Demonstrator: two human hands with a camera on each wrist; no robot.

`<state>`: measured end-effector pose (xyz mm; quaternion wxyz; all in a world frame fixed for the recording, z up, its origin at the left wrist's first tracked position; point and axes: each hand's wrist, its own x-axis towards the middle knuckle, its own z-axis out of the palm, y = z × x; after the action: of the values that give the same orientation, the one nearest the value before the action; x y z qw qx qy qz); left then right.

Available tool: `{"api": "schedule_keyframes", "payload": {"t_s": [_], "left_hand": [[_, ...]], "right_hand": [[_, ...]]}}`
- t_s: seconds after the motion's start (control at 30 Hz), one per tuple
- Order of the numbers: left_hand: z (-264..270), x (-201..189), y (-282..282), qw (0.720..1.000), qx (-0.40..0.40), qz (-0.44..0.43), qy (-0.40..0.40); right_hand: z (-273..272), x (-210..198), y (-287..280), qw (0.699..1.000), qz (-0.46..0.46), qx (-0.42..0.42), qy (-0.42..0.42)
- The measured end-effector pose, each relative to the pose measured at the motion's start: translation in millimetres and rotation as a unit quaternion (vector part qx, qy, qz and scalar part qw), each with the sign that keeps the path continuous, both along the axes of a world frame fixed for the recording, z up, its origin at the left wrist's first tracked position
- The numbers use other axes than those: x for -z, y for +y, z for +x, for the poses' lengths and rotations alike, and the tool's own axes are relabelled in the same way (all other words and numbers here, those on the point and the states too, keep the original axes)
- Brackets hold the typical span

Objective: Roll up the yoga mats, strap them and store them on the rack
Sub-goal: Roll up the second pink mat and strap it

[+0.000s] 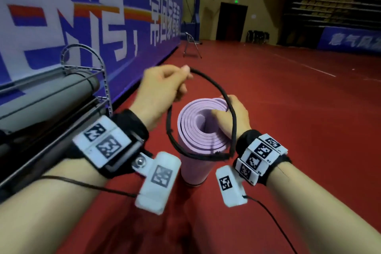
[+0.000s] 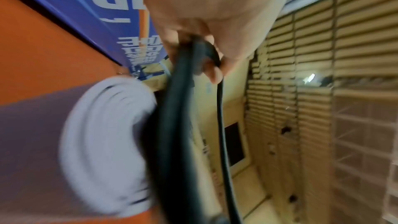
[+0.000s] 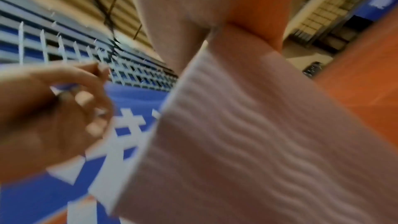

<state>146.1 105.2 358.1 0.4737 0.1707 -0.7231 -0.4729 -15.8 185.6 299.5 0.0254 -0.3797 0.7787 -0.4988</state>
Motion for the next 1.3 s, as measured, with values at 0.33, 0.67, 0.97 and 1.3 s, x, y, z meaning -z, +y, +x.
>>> {"api": "schedule_keyframes", "payload": {"t_s": [0.33, 0.67, 0.97, 1.3], "left_hand": [[-47.8, 54.1, -15.4, 0.950, -0.116, -0.131, -0.257], [-68.5, 50.9, -12.8, 0.944, -0.166, -0.119, -0.258], [-73.2, 48.1, -19.4, 0.946, -0.184, -0.082, -0.255], [-71.2, 47.4, -18.1, 0.948, -0.178, -0.091, -0.247]], "right_hand": [[-8.2, 12.4, -7.5, 0.946, -0.133, -0.217, -0.199], [-29.5, 9.4, 30.2, 0.862, -0.144, -0.160, -0.460], [-12.3, 19.5, 27.4, 0.983, -0.050, -0.007, 0.174], [12.6, 8.3, 3.3, 0.988, 0.136, -0.010, 0.070]]}}
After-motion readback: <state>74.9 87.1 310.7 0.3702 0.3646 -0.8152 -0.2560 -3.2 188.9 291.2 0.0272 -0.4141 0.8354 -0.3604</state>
